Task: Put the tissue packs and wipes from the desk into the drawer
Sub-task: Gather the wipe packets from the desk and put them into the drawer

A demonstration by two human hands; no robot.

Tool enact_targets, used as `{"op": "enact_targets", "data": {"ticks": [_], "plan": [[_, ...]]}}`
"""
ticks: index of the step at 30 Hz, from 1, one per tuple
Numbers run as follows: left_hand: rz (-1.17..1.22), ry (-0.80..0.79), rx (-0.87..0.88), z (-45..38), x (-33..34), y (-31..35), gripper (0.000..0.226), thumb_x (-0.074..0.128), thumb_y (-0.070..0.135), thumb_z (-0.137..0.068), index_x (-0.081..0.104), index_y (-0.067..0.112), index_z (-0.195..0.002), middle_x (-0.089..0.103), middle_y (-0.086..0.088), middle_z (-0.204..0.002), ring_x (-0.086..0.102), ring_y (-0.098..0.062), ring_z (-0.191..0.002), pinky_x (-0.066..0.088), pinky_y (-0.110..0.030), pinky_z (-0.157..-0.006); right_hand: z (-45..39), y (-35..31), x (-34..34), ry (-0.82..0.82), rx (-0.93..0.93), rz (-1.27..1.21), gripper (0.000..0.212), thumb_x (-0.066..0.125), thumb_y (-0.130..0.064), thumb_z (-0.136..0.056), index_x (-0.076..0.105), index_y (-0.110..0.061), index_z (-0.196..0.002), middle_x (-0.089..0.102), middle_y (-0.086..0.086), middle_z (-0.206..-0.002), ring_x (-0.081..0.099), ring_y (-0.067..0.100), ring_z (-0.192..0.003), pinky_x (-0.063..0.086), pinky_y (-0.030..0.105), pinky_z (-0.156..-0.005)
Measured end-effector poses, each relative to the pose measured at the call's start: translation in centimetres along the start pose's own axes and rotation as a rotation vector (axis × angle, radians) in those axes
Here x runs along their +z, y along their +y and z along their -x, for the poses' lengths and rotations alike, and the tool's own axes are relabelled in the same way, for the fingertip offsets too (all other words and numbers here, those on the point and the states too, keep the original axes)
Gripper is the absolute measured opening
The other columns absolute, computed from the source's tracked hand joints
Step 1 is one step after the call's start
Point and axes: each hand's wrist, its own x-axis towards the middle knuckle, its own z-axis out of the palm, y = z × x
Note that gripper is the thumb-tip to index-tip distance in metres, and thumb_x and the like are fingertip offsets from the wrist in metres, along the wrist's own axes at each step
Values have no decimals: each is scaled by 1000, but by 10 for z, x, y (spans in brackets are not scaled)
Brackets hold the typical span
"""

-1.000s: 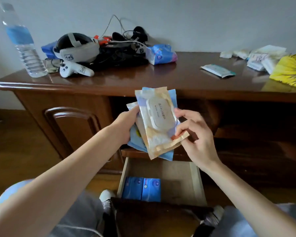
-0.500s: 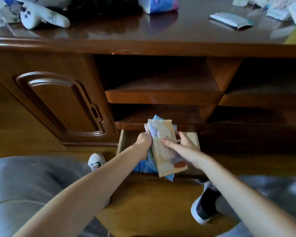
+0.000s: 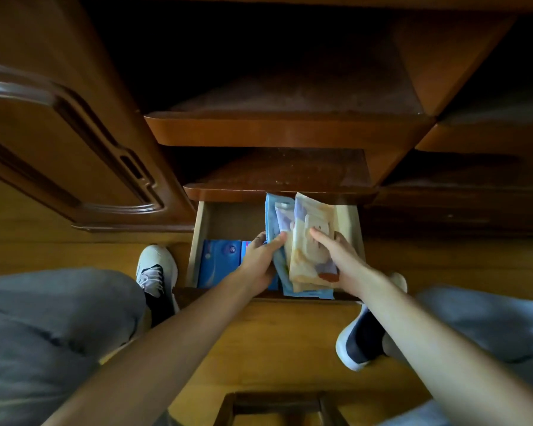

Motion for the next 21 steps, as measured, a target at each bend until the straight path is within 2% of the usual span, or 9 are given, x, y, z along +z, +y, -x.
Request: {"op": "enact_targets", "data": {"ticks": [2, 4, 7, 9, 12, 14, 16, 18, 21], "plan": [[15, 25, -3, -5, 0, 1, 33, 74, 22, -90, 59, 15, -119, 71, -14, -117, 70, -33, -106, 55, -55, -92, -1, 0, 1, -76, 38, -9, 69, 73, -64, -83, 49, -37, -141, 66, 0, -132, 63, 27, -120, 51, 54, -105], [-74, 86, -3, -10, -1, 2, 37, 74, 27, -89, 58, 13, -119, 71, -14, -114, 71, -32, -102, 57, -54, -88, -3, 0, 3, -143, -1, 64, 63, 74, -58, -86, 50, -39, -141, 67, -2, -132, 64, 24, -121, 54, 52, -103], [-397, 192, -7, -17, -1, 3, 41, 69, 37, -92, 57, 12, -121, 70, -14, -114, 69, -30, -102, 58, -48, -88, -8, -6, -2, -144, -17, 65, 56, 82, -38, -85, 59, -31, -136, 74, 1, -123, 72, 23, -111, 63, 45, -84], [-529, 140, 11, -21, 0, 9, 32, 68, 32, -93, 61, 14, -118, 70, -11, -112, 69, -23, -100, 61, -38, -79, -15, -16, -15, -131, -8, 99, 53, 84, -34, -83, 64, -22, -131, 79, 4, -113, 76, 22, -102, 64, 42, -77], [-654, 118, 104, -27, -4, 20, 31, 67, 27, -94, 61, 15, -122, 69, -4, -110, 67, -15, -97, 59, -29, -75, -28, -23, -38, -67, 57, 187, 58, 87, -37, -75, 66, -17, -125, 80, 6, -105, 78, 23, -97, 61, 45, -88], [-678, 203, 170, -30, -14, 26, 32, 61, 23, -97, 59, 15, -128, 66, 0, -113, 65, -13, -97, 57, -26, -77, -36, -22, -48, 16, 93, 190, 65, 88, -38, -69, 66, -16, -126, 79, 9, -108, 77, 27, -101, 57, 48, -97], [-707, 300, 184, -33, -28, 30, 30, 56, 23, -100, 60, 14, -129, 65, -1, -118, 64, -15, -104, 56, -28, -85, -45, -17, -52, 117, 102, 218, 63, 87, -40, -75, 63, -16, -128, 74, 12, -118, 72, 29, -107, 56, 49, -98], [-834, 354, 247, -36, -40, 30, 27, 55, 22, -100, 64, 14, -124, 67, -2, -117, 63, -16, -106, 56, -28, -85, -54, -14, -50, 147, 84, 308, 47, 83, -42, -82, 63, -20, -119, 70, 10, -120, 70, 26, -105, 57, 41, -88], [-1074, 320, 380, -36, -46, 25, 24, 56, 22, -98, 67, 18, -118, 69, 0, -113, 63, -12, -98, 54, -24, -73, -70, -9, -39, 144, 90, 350, 41, 81, -42, -85, 60, -21, -114, 69, 9, -116, 70, 21, -94, 54, 34, -71]]}}
